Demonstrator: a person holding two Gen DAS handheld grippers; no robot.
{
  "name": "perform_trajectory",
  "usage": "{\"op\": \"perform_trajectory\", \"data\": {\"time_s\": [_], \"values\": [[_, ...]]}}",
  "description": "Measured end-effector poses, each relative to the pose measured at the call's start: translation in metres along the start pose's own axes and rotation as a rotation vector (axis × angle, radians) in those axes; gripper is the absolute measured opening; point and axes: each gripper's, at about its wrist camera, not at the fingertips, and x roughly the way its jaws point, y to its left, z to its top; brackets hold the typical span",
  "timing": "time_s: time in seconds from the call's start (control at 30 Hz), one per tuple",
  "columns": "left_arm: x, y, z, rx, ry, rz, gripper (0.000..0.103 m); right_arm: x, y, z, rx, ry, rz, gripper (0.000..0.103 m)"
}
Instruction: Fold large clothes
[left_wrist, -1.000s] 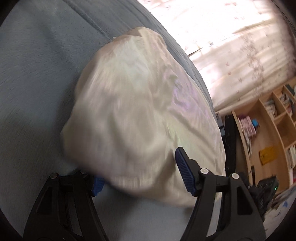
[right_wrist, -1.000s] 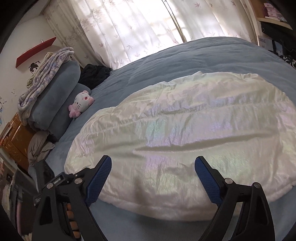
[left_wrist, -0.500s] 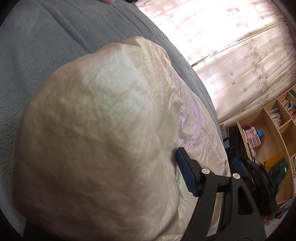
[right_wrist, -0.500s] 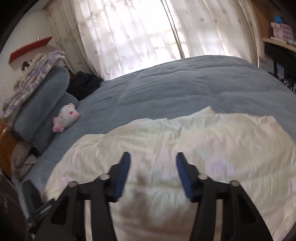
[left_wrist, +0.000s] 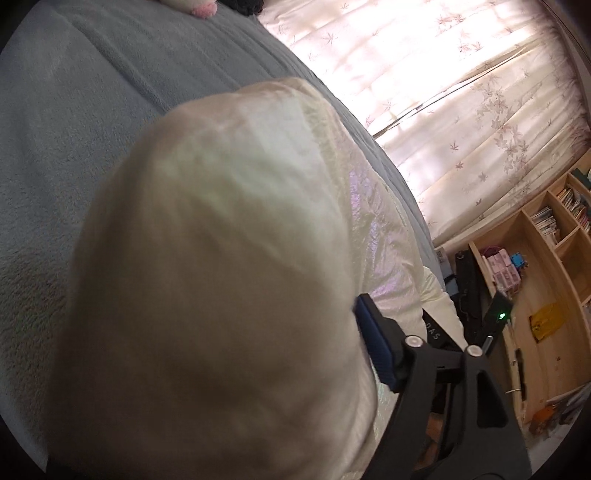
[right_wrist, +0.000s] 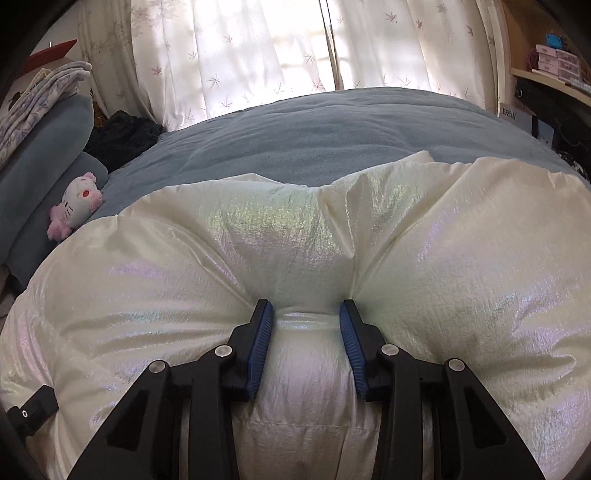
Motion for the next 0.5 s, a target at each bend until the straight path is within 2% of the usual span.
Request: {"op": "perform_trajectory", "data": {"time_s": [0.13,0.37,0.43,0.5], "values": [[0.009,0.007,0.008,-0.054,0.041,-0.036,0.076,0.009,-0.002,-0.001,0.014,0.003,0.021,0.039],[0.023,-0.011,0.006,0.011,0.012,-0.003,0.076,0.018,-0.008,0.001,0.038,0.003,0.050,0.039],[0.021,-0.019,-0.002,0.059,-0.034,0.018,0.061,0.026,-0.011,0.003,0.045,0.003,0.060,0.039],[0.015,-0.032,-0.007,0.158,-0.081,0.043,0.042,0.029,-0.014,0.002,0.051,0.003,0.067,0.039]]}}
